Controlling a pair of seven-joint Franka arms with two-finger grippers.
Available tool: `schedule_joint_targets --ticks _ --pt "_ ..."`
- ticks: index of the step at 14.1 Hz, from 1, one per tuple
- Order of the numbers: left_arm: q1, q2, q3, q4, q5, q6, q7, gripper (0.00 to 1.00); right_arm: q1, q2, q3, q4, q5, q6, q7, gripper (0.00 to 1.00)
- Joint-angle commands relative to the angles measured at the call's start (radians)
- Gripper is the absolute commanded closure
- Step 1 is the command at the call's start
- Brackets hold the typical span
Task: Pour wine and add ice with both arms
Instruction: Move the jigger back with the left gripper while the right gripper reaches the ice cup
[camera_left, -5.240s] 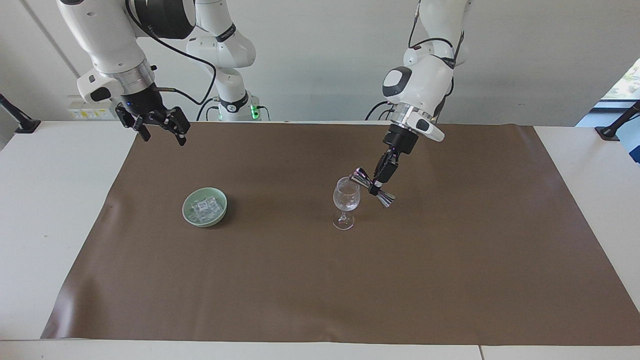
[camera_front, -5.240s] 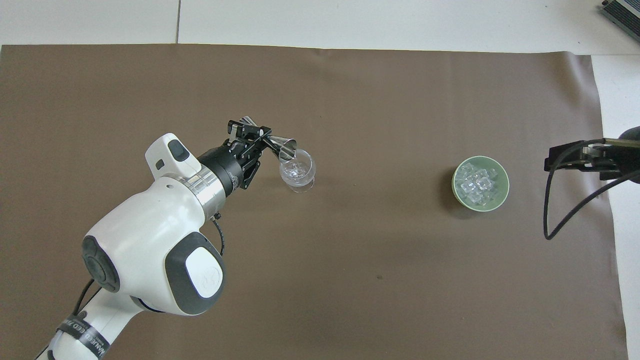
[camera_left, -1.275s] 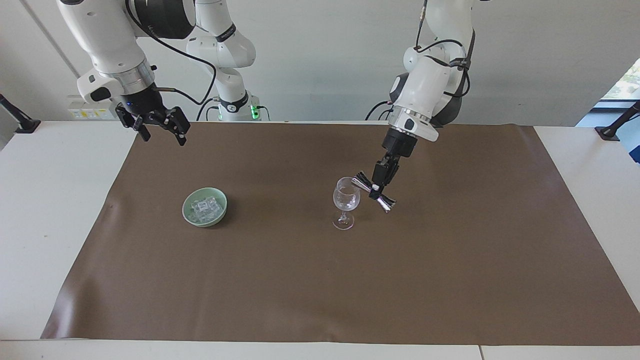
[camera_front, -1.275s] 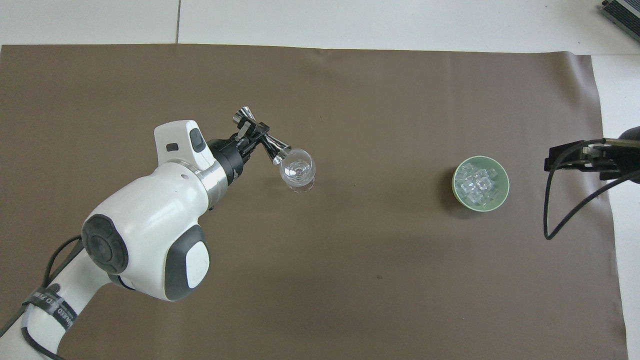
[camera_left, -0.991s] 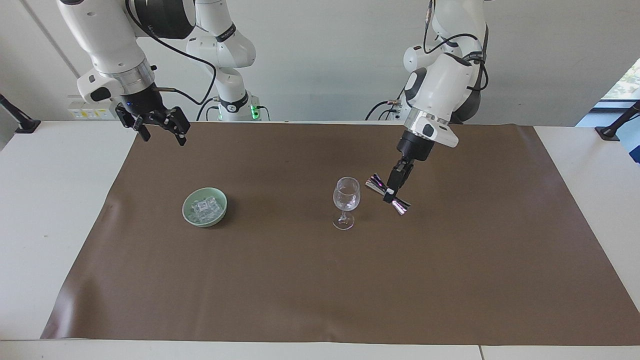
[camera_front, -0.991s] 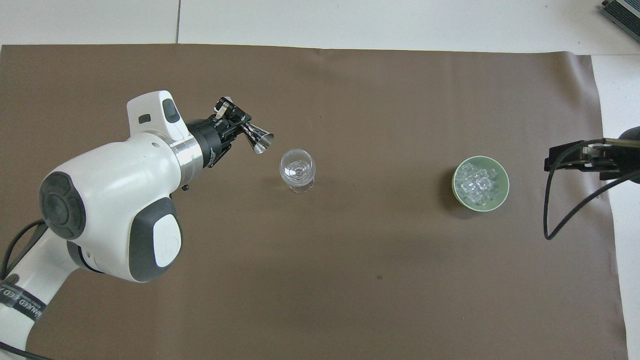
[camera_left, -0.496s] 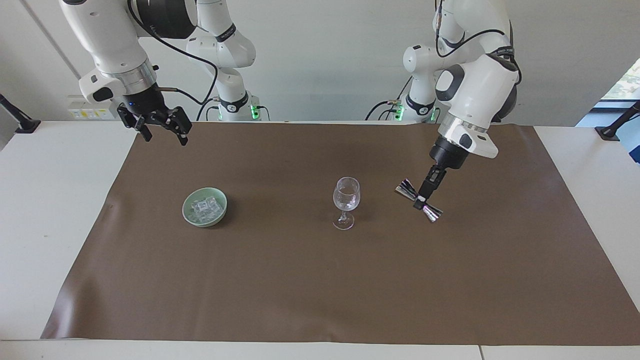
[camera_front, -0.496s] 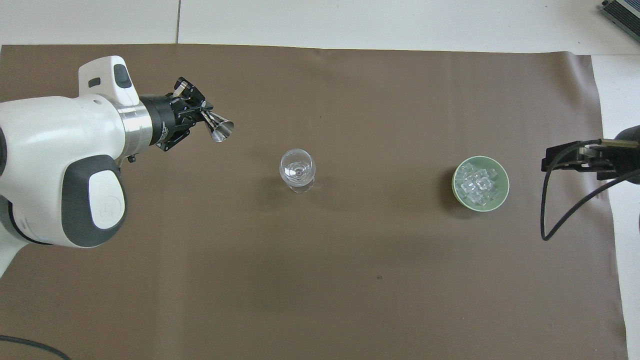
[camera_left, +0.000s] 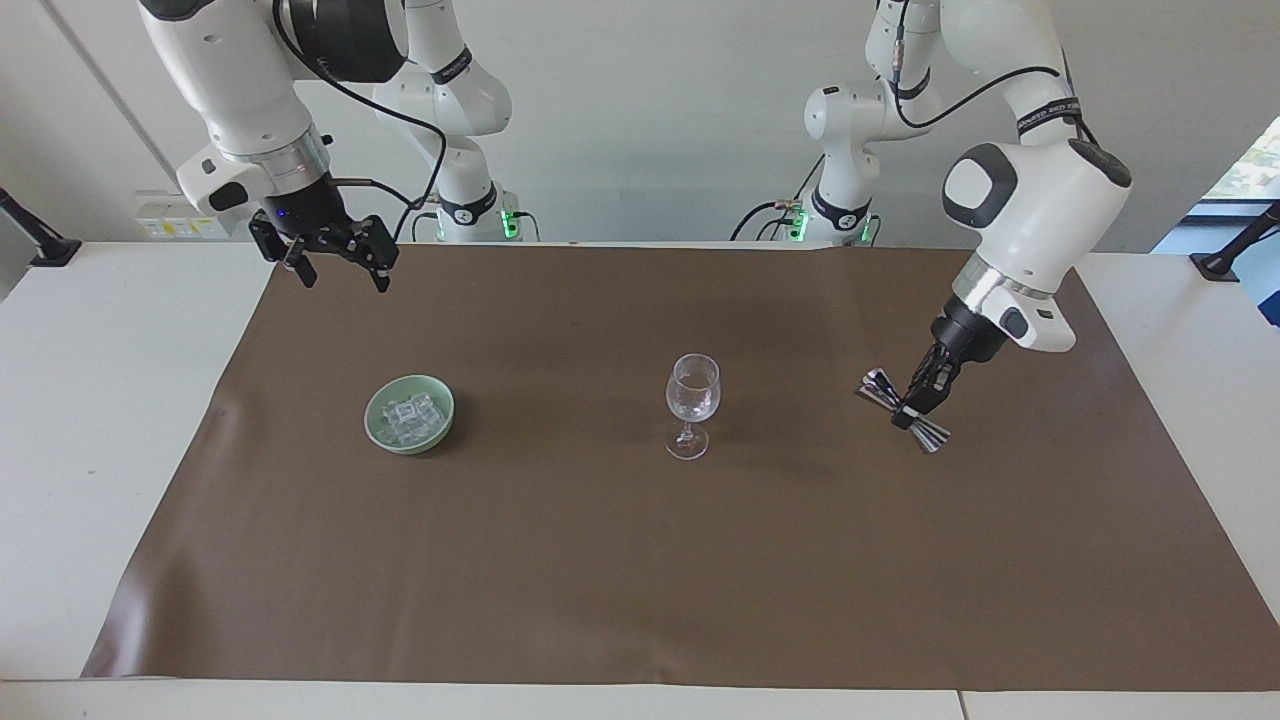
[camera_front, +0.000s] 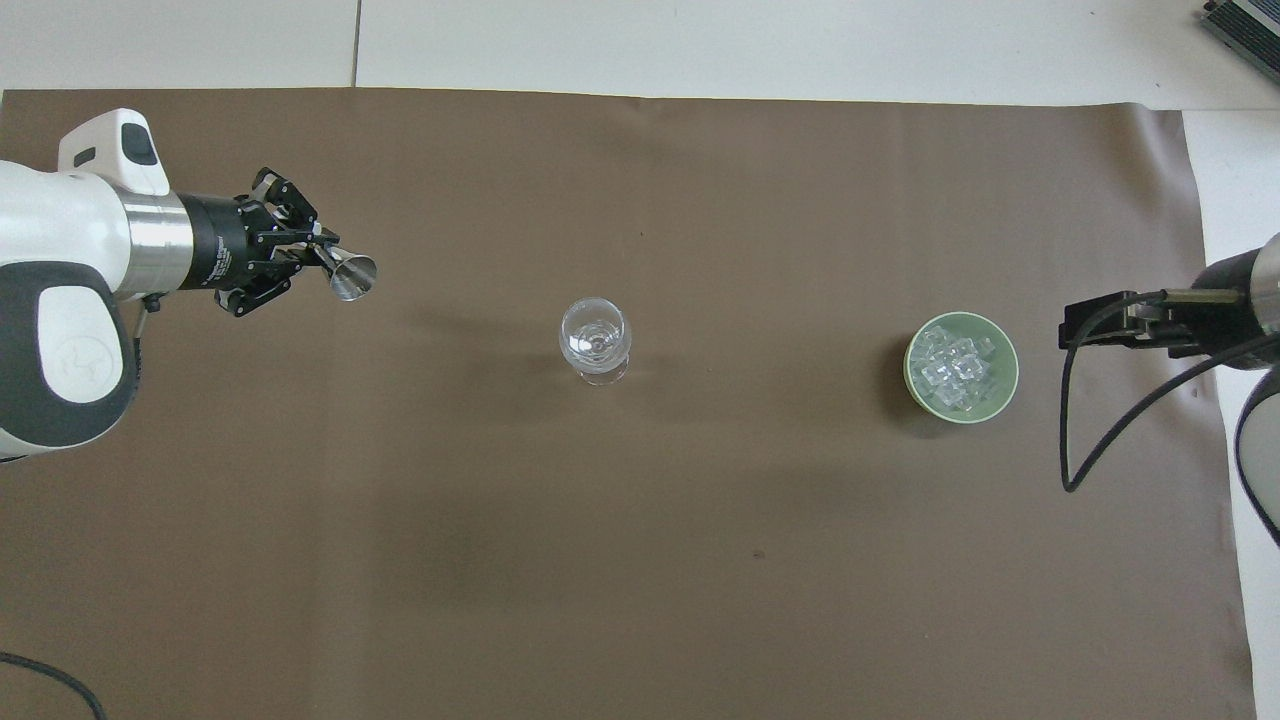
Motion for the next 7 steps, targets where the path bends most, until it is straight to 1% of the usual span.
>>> schedule_joint_targets --ticks 1,2,4,7 --pt "-0.033 -0.032 0.096 -0.006 -0.052 -0.14 0.008 1.0 0.0 0.007 0.0 -0.078 0.011 0.073 -0.098 0.0" --pt "-0.033 -0.032 0.124 -0.006 -0.061 -0.177 0.006 1.0 0.0 0.011 0.003 -0.106 0.011 0.108 -0.143 0.0" --pt "-0.039 -0.03 0.188 -0.004 -0.151 -0.235 0.0 1.0 0.0 0.022 0.003 -0.157 0.011 0.165 -0.181 0.0" --pt "-0.077 -0.03 0.329 0.006 -0.265 -0.341 -0.044 1.0 0.0 0.053 0.002 -0.206 0.011 0.238 -0.235 0.0"
